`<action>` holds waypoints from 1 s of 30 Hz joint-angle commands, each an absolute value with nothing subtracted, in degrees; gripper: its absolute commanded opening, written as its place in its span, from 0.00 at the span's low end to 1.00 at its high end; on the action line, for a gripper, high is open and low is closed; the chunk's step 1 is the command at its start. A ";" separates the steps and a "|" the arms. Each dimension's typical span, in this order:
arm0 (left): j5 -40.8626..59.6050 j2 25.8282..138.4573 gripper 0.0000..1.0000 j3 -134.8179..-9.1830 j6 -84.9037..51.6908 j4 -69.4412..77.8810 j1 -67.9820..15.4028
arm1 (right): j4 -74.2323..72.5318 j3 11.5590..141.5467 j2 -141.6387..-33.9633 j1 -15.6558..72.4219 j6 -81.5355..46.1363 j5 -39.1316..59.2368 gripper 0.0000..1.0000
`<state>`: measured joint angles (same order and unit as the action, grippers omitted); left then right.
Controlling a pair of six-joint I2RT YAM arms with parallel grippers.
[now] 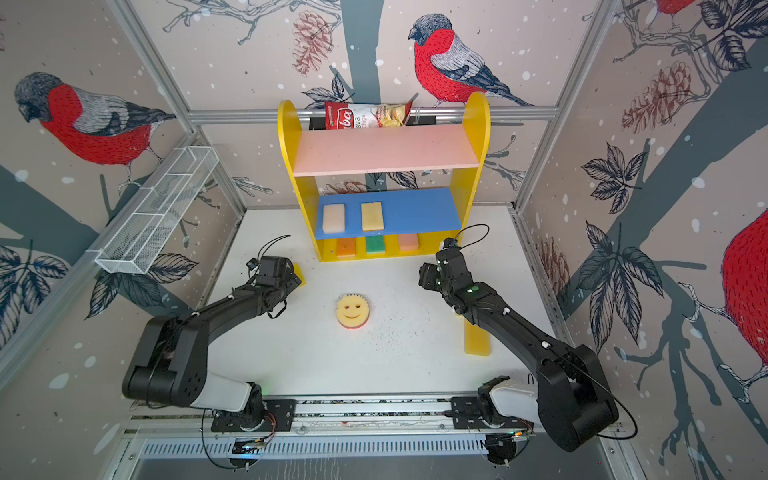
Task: Place and organize the cleaning sponges onto the shelf
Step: 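Lower left gripper onto the flat yellow sponge and grasp it, then lift the yellow sponge toward the shelf with left gripper while right gripper moves inward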
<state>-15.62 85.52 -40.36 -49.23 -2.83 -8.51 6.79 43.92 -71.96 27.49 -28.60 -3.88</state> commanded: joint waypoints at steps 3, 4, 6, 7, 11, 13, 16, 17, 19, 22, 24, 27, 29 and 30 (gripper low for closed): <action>-14.00 89.19 0.72 -41.27 -49.04 2.63 -7.96 | 6.27 44.37 -74.17 27.08 -28.74 -2.16 0.65; -13.27 90.12 0.69 -41.64 -49.01 3.18 -7.79 | 6.28 44.43 -74.42 26.91 -28.63 -1.89 0.65; -12.61 91.81 0.61 -42.53 -48.28 4.03 -7.48 | 6.23 44.45 -75.11 26.86 -28.02 -1.73 0.65; -12.57 92.72 0.55 -43.04 -48.21 4.09 -7.34 | 6.39 44.49 -75.54 26.79 -27.73 -1.78 0.65; -10.99 95.32 0.30 -44.88 -48.60 2.27 -6.77 | 7.43 44.89 -76.63 26.12 -27.63 -0.85 0.64; -11.02 95.98 0.22 -45.34 -48.19 1.88 -6.72 | 7.12 44.78 -76.98 25.90 -27.34 -0.79 0.64; -10.81 96.07 0.09 -46.65 -48.08 -0.48 -6.61 | 7.72 45.34 -77.17 25.46 -27.56 -0.47 0.64; -10.72 95.57 0.06 -47.15 -47.91 -1.50 -6.68 | 7.75 45.40 -76.97 25.42 -27.58 -0.06 0.64; -10.37 94.01 0.00 -47.03 -47.56 -2.14 -6.68 | 7.06 45.17 -76.94 25.42 -27.45 0.67 0.64; -9.42 90.54 0.00 -46.37 -46.90 -3.92 -6.67 | 7.91 45.79 -77.75 25.39 -27.58 1.87 0.63; -7.92 87.32 0.00 -45.74 -45.86 -5.65 -6.77 | 8.49 45.87 -77.88 25.49 -27.77 3.85 0.59; -6.89 80.62 0.00 -44.26 -43.19 -8.40 -7.52 | 7.91 45.25 -77.61 25.97 -27.27 4.66 0.53; -3.07 75.65 0.00 -43.02 -41.17 -9.50 -7.97 | 9.03 46.01 -77.72 26.06 -27.18 5.07 0.51; -2.21 73.69 0.00 -42.89 -41.15 -10.78 -8.39 | 9.53 46.57 -77.68 26.19 -27.12 5.61 0.51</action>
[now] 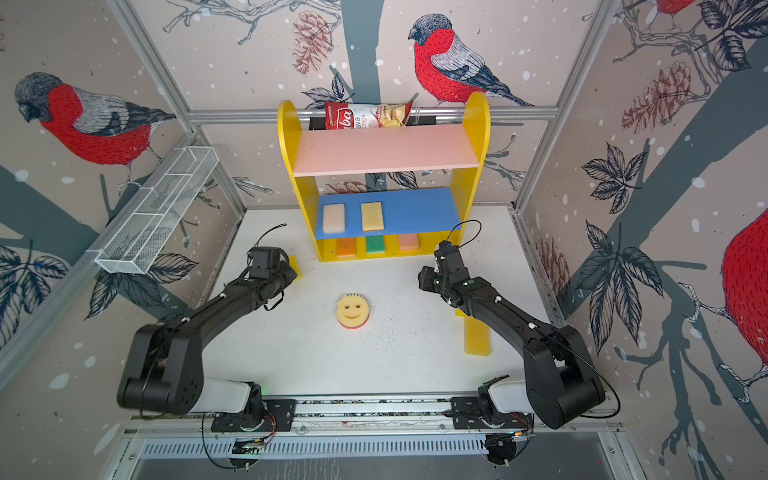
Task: Place and organize the cleaning sponges onto the shelf
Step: 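Lift the yellow sponge toward the shelf with left gripper while right gripper moves inward, then pass the yellow sponge from left gripper into the closing right gripper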
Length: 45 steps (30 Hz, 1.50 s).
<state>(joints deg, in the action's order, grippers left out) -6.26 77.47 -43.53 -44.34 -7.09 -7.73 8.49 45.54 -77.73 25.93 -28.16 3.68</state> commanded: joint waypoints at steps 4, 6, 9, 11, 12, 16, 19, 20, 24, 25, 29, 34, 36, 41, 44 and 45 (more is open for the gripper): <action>-3.66 66.14 0.00 -44.38 -39.52 -17.64 -14.62 | 11.07 48.94 -77.61 27.87 -26.44 6.13 0.51; -3.45 63.28 0.00 -45.14 -39.19 -19.95 -17.27 | 11.63 49.64 -77.44 29.74 -27.60 6.11 0.51; -2.66 60.19 0.00 -46.90 -39.12 -23.21 -19.70 | 11.76 50.10 -77.15 34.72 -27.62 6.36 0.50; -2.74 59.13 0.00 -49.08 -38.52 -25.97 -20.73 | 14.63 51.42 -77.69 39.24 -27.42 2.97 0.50; -3.13 58.85 0.00 -50.39 -38.37 -27.42 -21.36 | 16.12 51.92 -78.04 41.97 -27.50 1.06 0.49; -2.37 59.57 0.00 -53.29 -38.23 -29.11 -24.44 | 21.28 53.12 -78.66 51.86 -27.44 -8.24 0.44; -2.31 62.13 0.00 -55.36 -38.49 -30.05 -27.25 | 22.09 52.79 -76.98 54.35 -29.10 -11.32 0.44; -2.59 62.67 0.00 -55.83 -38.66 -29.68 -28.30 | 21.85 52.52 -76.06 54.48 -29.75 -11.70 0.44; -2.77 64.56 0.00 -56.42 -39.22 -25.31 -32.03 | 19.22 52.21 -72.34 53.92 -30.78 -15.41 0.49; -2.56 65.17 0.00 -56.38 -39.58 -24.33 -32.51 | 17.65 52.12 -72.06 53.35 -31.12 -15.72 0.49; -3.06 66.78 0.00 -55.08 -41.07 -17.63 -34.27 | 13.47 52.99 -70.54 48.40 -35.28 -11.04 0.49; -5.75 70.11 0.00 -54.40 -43.51 -8.87 -36.94 | -0.62 48.24 -70.58 38.86 -40.08 4.08 0.51; -6.79 73.38 0.00 -55.96 -42.30 -6.47 -38.32 | 3.39 52.45 -74.07 35.47 -37.03 7.89 0.53; -7.87 83.32 0.00 -63.71 -40.44 -3.98 -40.08 | 12.05 63.13 -78.50 33.75 -31.29 6.94 0.61; -6.66 87.66 0.00 -67.62 -40.50 -2.14 -40.29 | 7.36 61.14 -77.46 33.58 -31.86 8.23 0.66; -6.49 89.03 0.00 -69.22 -40.54 -2.36 -40.39 | 6.06 60.58 -77.40 33.57 -31.60 9.26 0.67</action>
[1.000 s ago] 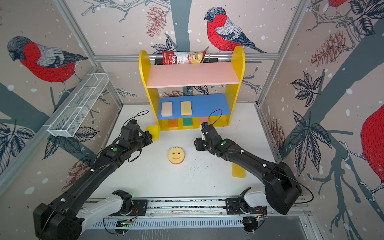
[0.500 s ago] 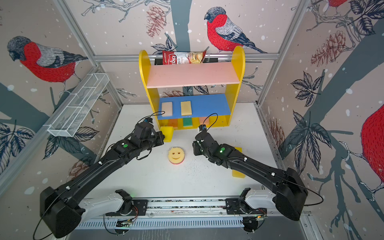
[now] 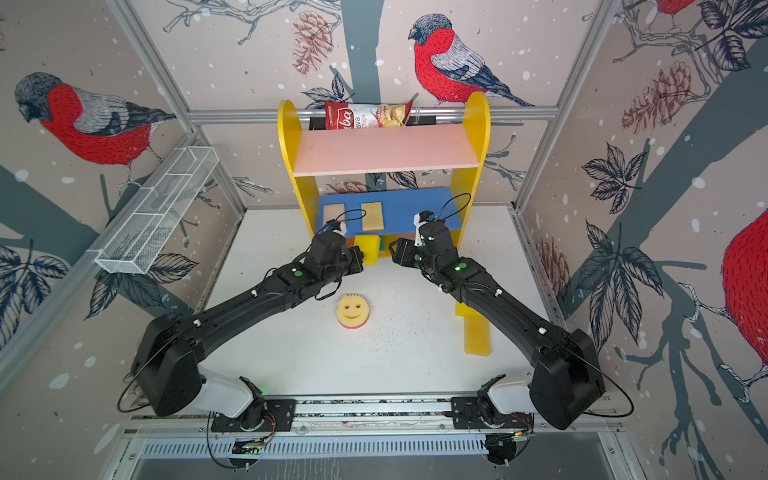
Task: Place and organize the cleaning sponges onto the shelf
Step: 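Pass the yellow sponge from left gripper into the closing right gripper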
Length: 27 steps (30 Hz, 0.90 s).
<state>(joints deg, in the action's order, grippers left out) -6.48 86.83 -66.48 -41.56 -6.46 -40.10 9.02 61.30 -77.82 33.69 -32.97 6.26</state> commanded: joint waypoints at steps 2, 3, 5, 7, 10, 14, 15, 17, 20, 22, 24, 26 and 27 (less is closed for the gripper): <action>-6.24 90.98 0.00 -71.65 -40.20 -2.71 -40.59 | 6.04 61.05 -78.07 33.41 -31.45 10.40 0.67; -6.21 91.91 0.00 -72.93 -39.92 -2.80 -40.69 | 6.61 61.61 -78.77 33.32 -31.25 10.95 0.67; -5.48 93.67 0.00 -74.93 -39.73 -3.48 -40.77 | 8.00 62.82 -80.14 32.97 -31.12 12.21 0.67; -4.80 95.60 0.00 -77.35 -39.83 -4.70 -41.10 | 7.46 63.36 -81.30 32.55 -31.58 14.93 0.66; -4.83 96.88 0.00 -78.20 -39.99 -4.84 -41.90 | 2.35 61.64 -81.39 32.52 -33.09 18.15 0.66; -4.42 96.86 0.00 -77.37 -40.87 -3.77 -42.36 | 0.53 60.91 -81.55 32.05 -33.96 16.74 0.62; -4.09 96.87 0.00 -77.05 -41.05 -3.42 -42.46 | 0.09 60.55 -81.59 31.70 -34.41 16.61 0.59; -3.58 97.10 0.00 -76.80 -41.38 -3.27 -42.54 | -1.22 59.65 -81.78 31.06 -35.34 16.95 0.46; -2.58 97.14 0.00 -76.21 -42.00 -2.53 -42.61 | -1.79 59.51 -82.73 30.33 -36.46 18.45 0.27; -1.96 97.04 0.00 -75.78 -42.10 -1.59 -42.62 | -0.96 60.23 -83.51 30.24 -36.50 18.36 0.18; -1.80 97.13 0.10 -75.92 -42.10 -1.46 -42.63 | 0.51 61.25 -83.92 29.67 -35.77 17.44 0.09; -1.90 96.54 0.32 -75.81 -41.87 -1.57 -42.66 | 2.22 62.48 -83.93 28.81 -34.55 16.66 0.03; -2.29 95.92 0.42 -75.49 -41.63 -1.49 -42.65 | 3.12 63.16 -83.85 28.05 -33.72 16.00 0.02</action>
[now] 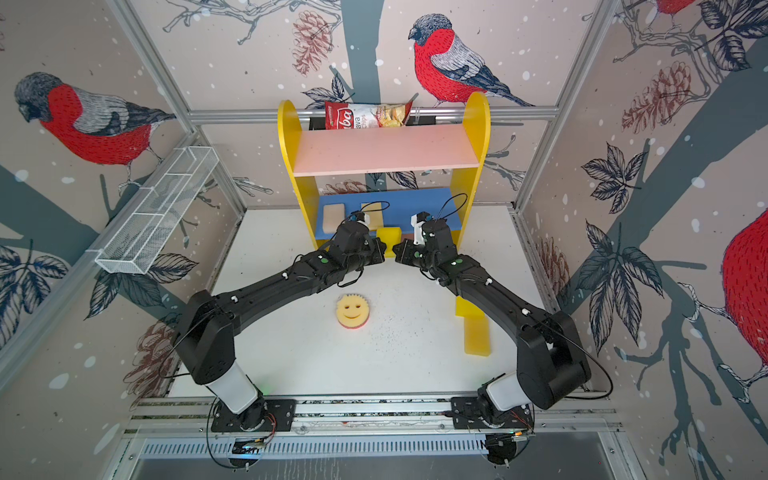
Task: Place and organize the cleaning sponges onto the shelf
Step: 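Pass the yellow sponge from left gripper into the closing right gripper, then lay the yellow sponge flat beside the cream sponge with right gripper while left gripper withdraws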
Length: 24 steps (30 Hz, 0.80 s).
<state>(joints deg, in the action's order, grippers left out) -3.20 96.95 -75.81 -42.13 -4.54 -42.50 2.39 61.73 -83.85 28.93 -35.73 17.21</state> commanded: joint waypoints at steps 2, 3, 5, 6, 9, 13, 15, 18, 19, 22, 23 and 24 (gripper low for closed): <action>-3.71 94.43 0.54 -74.74 -41.06 -1.50 -42.63 | 5.10 64.87 -84.21 26.77 -31.24 15.43 0.00; -4.52 93.21 0.60 -73.86 -40.91 -1.29 -42.62 | 6.51 66.13 -84.73 26.15 -29.15 15.38 0.01; -6.68 90.25 0.69 -71.49 -40.61 -0.14 -42.63 | 10.79 69.62 -86.48 25.84 -23.91 14.23 0.01; -8.06 88.42 0.73 -69.93 -40.61 0.67 -42.63 | 13.38 71.48 -87.58 25.85 -21.52 12.29 0.00; -12.96 82.94 0.82 -65.15 -40.22 2.77 -42.62 | 18.71 75.87 -91.01 25.73 -17.01 5.88 0.00; -18.92 75.65 0.88 -60.70 -39.75 1.83 -42.62 | 18.69 78.32 -93.87 25.66 -13.27 1.61 0.00; -21.97 72.07 0.89 -59.14 -39.73 -0.06 -42.54 | 18.47 79.79 -95.14 25.43 -12.47 0.31 0.00; -25.75 67.04 0.90 -57.48 -39.91 -2.92 -42.45 | 18.41 81.81 -97.21 24.72 -11.06 1.08 0.00; -27.17 65.48 0.91 -56.28 -40.08 -3.87 -42.45 | 18.51 82.40 -97.78 24.62 -10.48 1.03 0.00; -31.04 60.26 0.91 -54.08 -40.62 -6.37 -42.33 | 19.11 84.24 -99.86 24.48 -8.50 0.00 0.00; -32.43 58.53 0.90 -53.35 -40.71 -7.09 -42.27 | 19.37 84.79 -100.60 24.43 -7.76 -0.17 0.00; -33.84 56.76 0.90 -52.59 -40.68 -7.83 -42.27 | 19.63 85.36 -101.33 24.35 -7.24 -0.22 0.00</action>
